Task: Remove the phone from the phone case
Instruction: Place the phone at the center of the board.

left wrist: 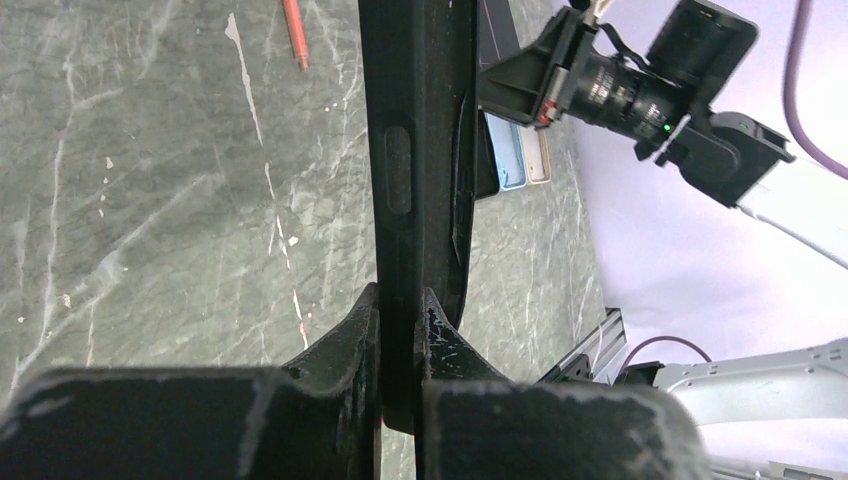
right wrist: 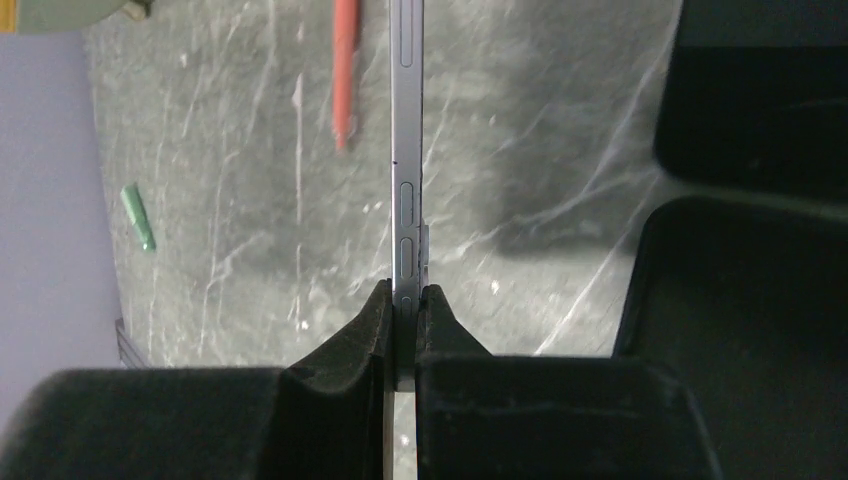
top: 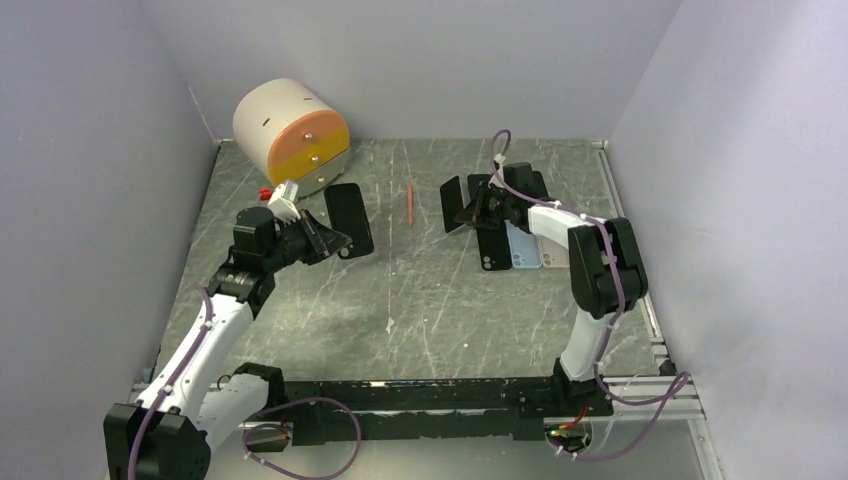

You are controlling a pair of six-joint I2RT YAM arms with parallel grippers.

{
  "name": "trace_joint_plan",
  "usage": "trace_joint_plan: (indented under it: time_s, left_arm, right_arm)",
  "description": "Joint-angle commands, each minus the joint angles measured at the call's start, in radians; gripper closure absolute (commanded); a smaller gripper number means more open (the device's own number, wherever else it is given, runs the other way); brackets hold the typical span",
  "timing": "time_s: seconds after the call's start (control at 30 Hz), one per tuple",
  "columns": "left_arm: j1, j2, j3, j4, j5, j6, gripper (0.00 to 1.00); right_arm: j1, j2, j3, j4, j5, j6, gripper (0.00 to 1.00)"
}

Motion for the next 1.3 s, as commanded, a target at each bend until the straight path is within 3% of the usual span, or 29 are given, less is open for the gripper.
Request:
trace_joint_plan:
  time_s: [0.0,0.3,0.47,0.7,1.0,1.27]
  left_arm:
    - [-0.001,-0.006,0.001,0.041,0.026,-0.014,0.98]
    - [-0.002,0.013,0.012,0.043,0.026,-0.028,0.97]
    - [-0.003,0.024,0.013,0.051,0.027,-0.038,0.97]
    - [-0.004,0.034,0.014,0.052,0.019,-0.05,0.97]
    - [-0.006,0.039,0.012,0.045,0.007,-0.062,0.98]
    - [-0.01,0.037,0.011,0.025,-0.009,-0.068,0.97]
  right_arm:
    - [-0.016,0.077,0.115,0.116,-0.02,0.007,1.0]
    - [-0.041,0.211,0.178,0.156,-0.077,0.045,0.99]
    - [-0.049,0.231,0.202,0.121,-0.036,0.009,0.73]
    - [-0.049,0.204,0.213,0.059,0.013,-0.063,0.57]
    - [0.0,0.08,0.19,-0.058,0.197,-0.236,0.45]
    - [0.164,0.06,0.228,-0.143,0.473,-0.428,0.34]
